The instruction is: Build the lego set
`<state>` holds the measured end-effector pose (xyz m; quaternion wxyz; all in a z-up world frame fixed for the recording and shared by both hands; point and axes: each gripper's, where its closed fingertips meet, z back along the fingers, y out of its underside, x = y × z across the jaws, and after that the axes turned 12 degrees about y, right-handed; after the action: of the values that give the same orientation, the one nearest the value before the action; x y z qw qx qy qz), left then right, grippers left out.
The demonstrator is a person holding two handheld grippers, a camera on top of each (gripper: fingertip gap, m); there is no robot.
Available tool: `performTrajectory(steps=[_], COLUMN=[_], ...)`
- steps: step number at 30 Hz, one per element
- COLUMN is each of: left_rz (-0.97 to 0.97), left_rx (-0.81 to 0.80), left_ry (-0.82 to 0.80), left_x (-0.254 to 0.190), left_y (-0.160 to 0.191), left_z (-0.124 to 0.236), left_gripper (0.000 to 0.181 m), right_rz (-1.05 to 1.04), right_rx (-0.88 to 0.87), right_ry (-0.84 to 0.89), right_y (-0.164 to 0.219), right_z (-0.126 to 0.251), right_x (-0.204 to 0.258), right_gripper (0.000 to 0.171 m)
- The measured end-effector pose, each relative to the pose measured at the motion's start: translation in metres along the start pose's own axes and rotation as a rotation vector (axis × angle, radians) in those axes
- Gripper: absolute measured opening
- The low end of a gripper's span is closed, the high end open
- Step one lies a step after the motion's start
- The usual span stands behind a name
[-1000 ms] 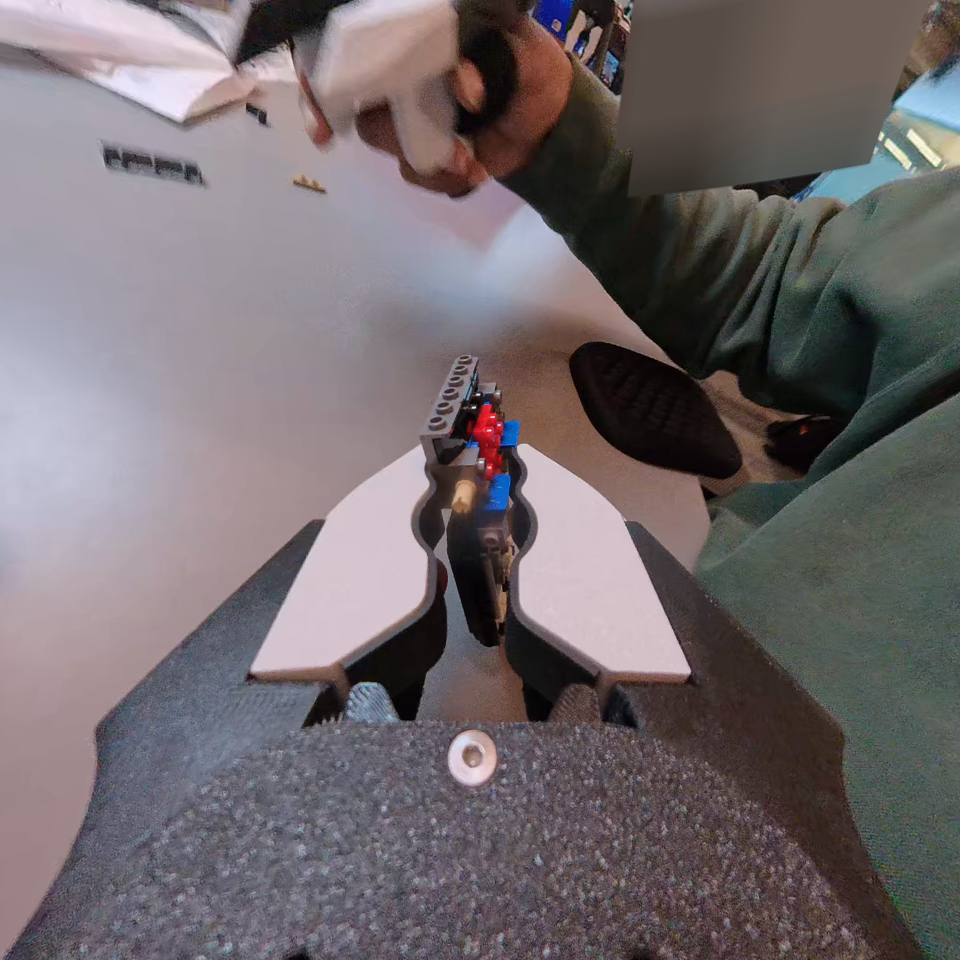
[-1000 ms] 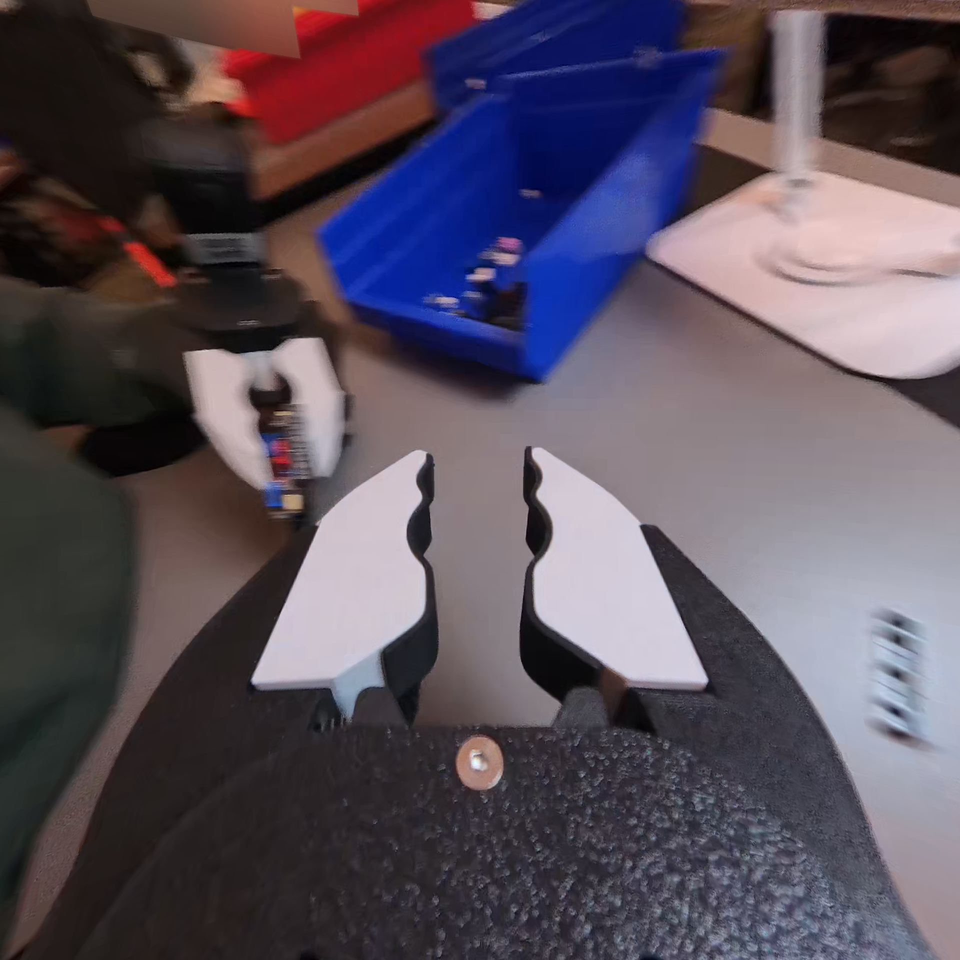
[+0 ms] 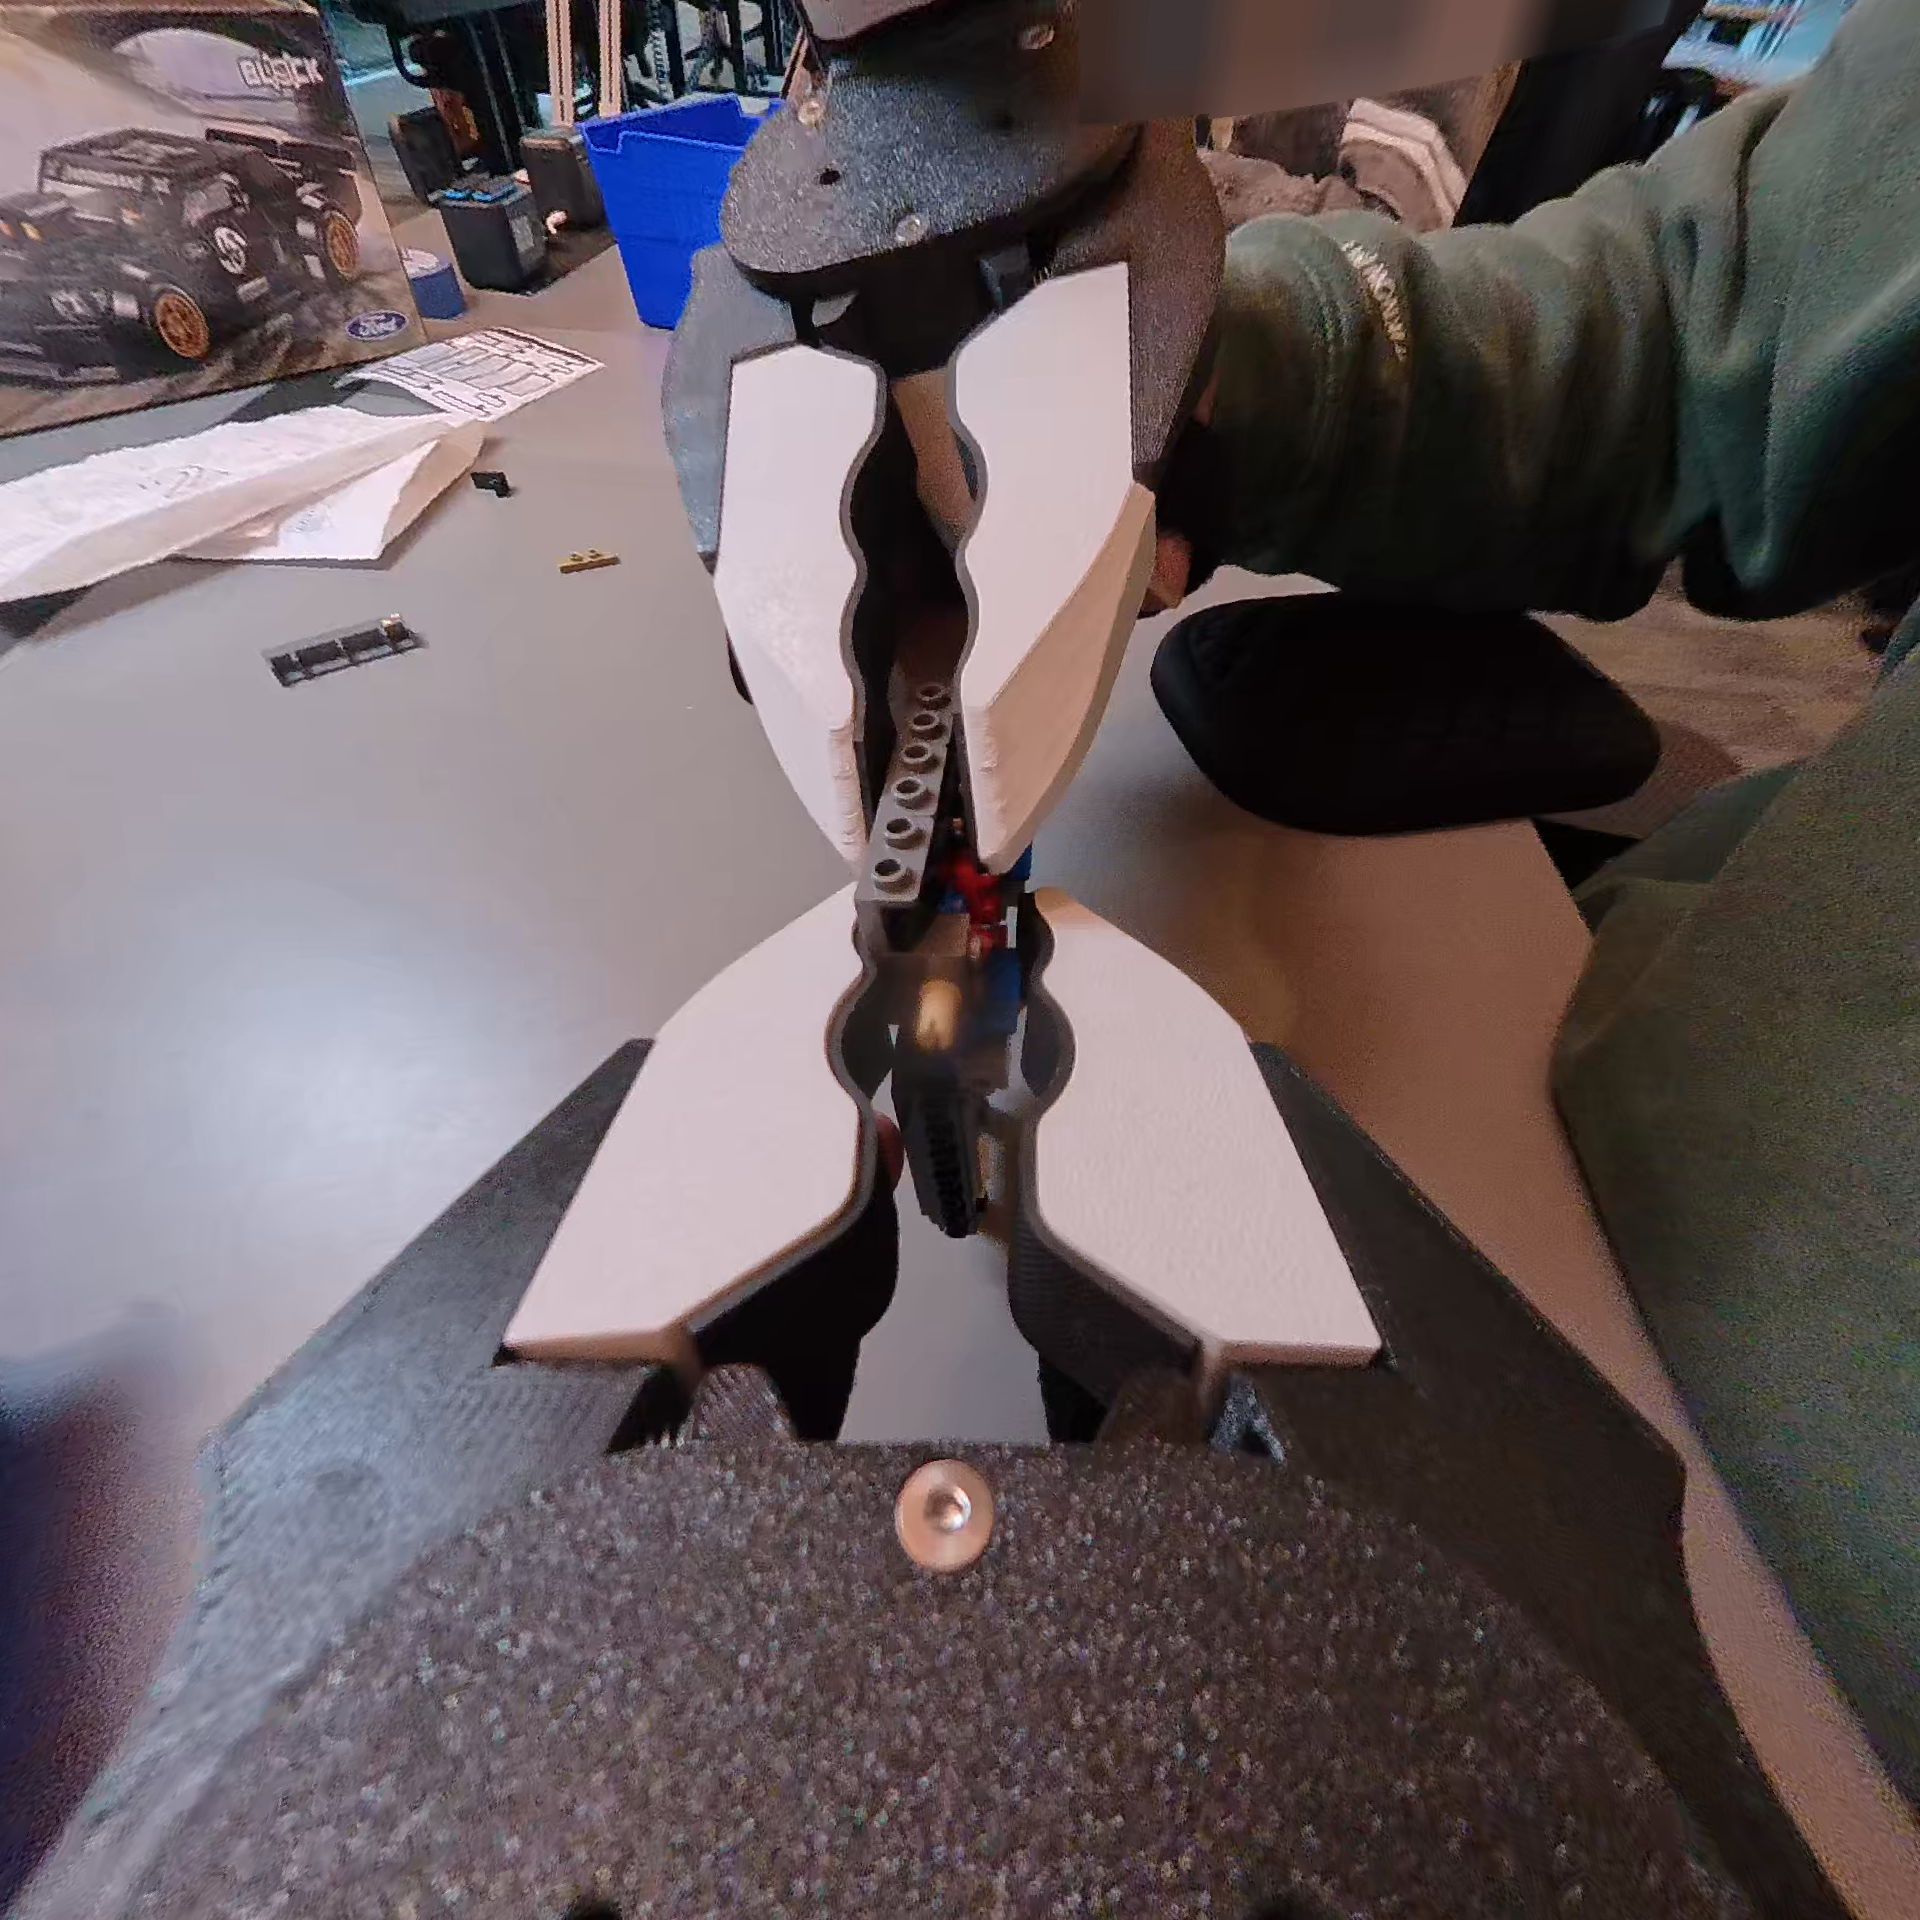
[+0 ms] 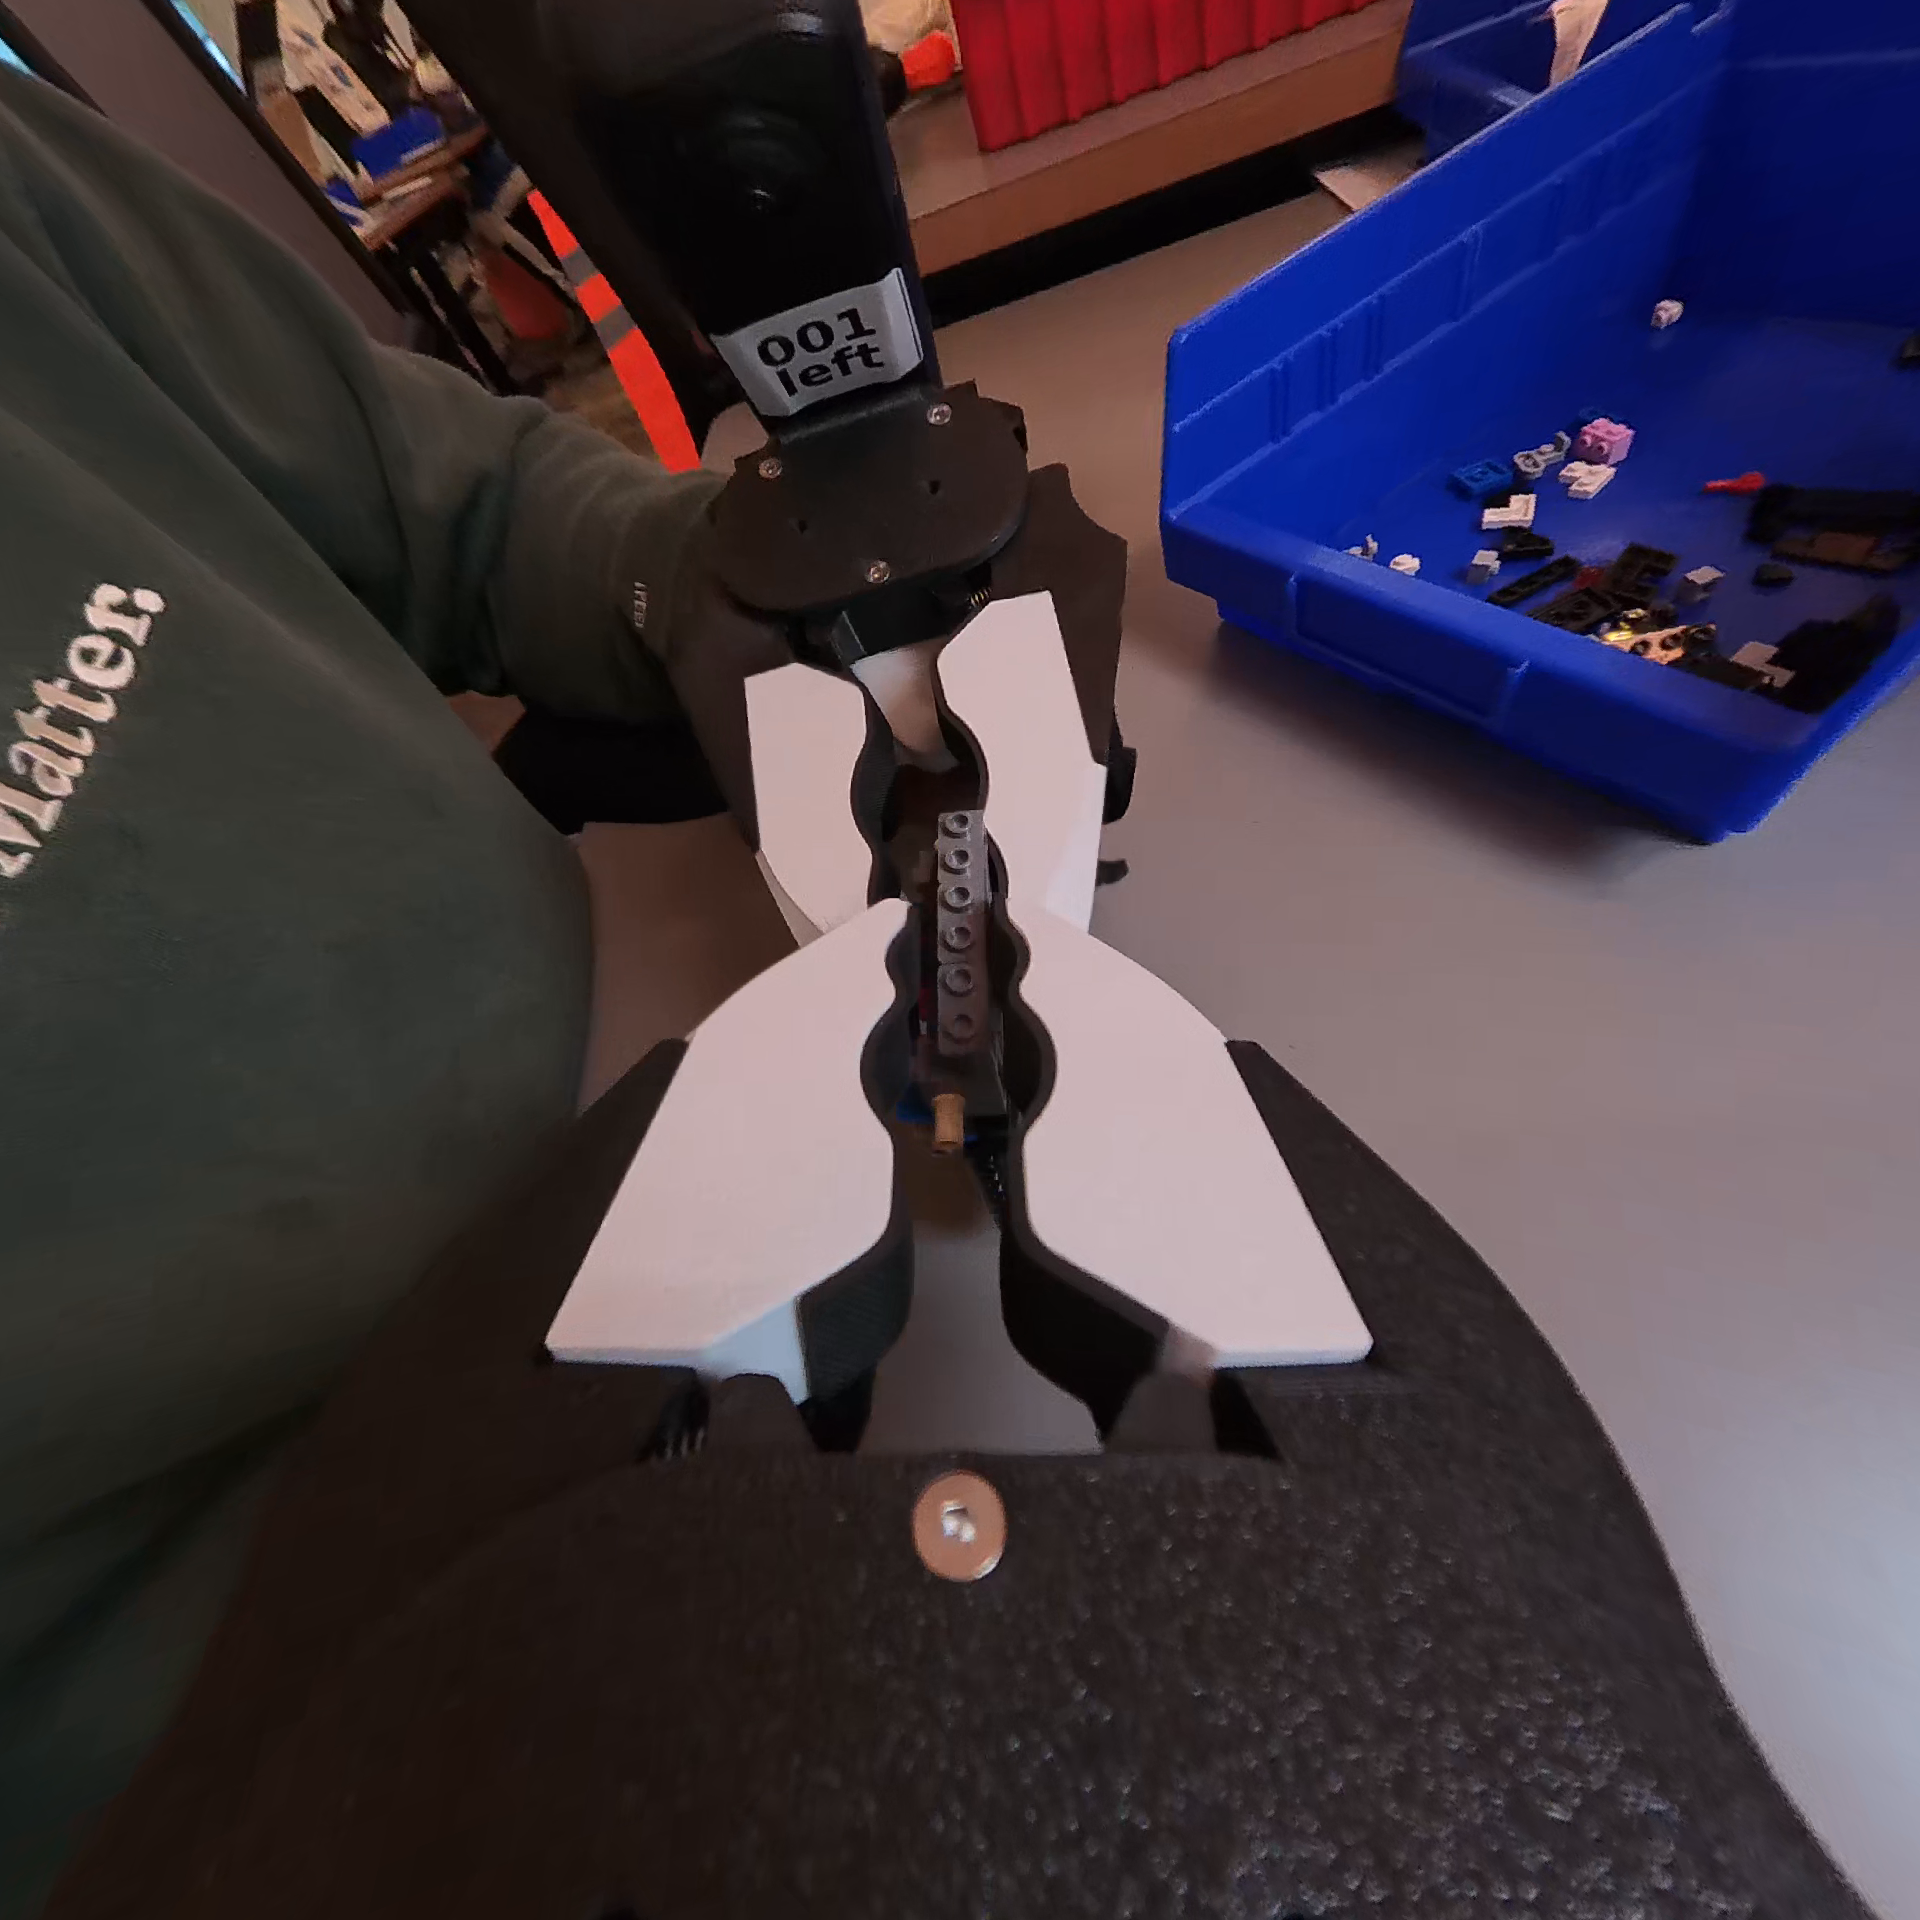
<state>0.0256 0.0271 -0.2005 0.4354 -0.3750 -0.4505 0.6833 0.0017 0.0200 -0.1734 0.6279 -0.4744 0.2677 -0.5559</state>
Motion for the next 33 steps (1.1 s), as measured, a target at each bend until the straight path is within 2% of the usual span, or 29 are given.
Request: performTrajectory(steps=[2,4,7,11,16,22,26,33], left_rz=[-0.052,-0.119,-0.181,-0.244,-0.226,-0.135,-0.054,0.066], left_rx=[0.032,0.062,0.09,0.131,0.132,0.058,-0.015,0.031], left_ry=[-0.027,-0.073,-0.098,-0.14,-0.141,-0.099,-0.041,0.028], left_x=[-0.001,0.002,-0.001,-0.003,-0.006,-0.01,-0.011,-0.011], left_y=[0.0,-0.001,-0.005,-0.009,-0.014,-0.023,-0.025,-0.011], left_z=[0.0,0.002,0.003,0.004,0.006,0.009,0.01,0.006], left_gripper=[0.022,0.022,0.022,0.022,0.022,0.022,0.022,0.021], right_rz=[0.03,-0.036,-0.201,-0.285,-0.345,-0.393,-0.373,-0.16], right_rx=[0.018,-0.014,-0.087,-0.167,-0.256,-0.346,-0.358,-0.245], right_ry=[0.023,0.027,-0.083,-0.18,-0.284,-0.362,-0.333,-0.131], right_y=[0.001,-0.003,-0.006,-0.009,-0.015,-0.023,-0.023,-0.018], right_z=[0.001,0.001,0.005,0.009,0.012,0.015,0.013,0.002], right_x=[0.002,0.002,0.005,0.01,0.013,0.013,0.011,0.009], right_gripper=[0.012,0.012,0.011,0.012,0.012,0.011,0.012,0.012])
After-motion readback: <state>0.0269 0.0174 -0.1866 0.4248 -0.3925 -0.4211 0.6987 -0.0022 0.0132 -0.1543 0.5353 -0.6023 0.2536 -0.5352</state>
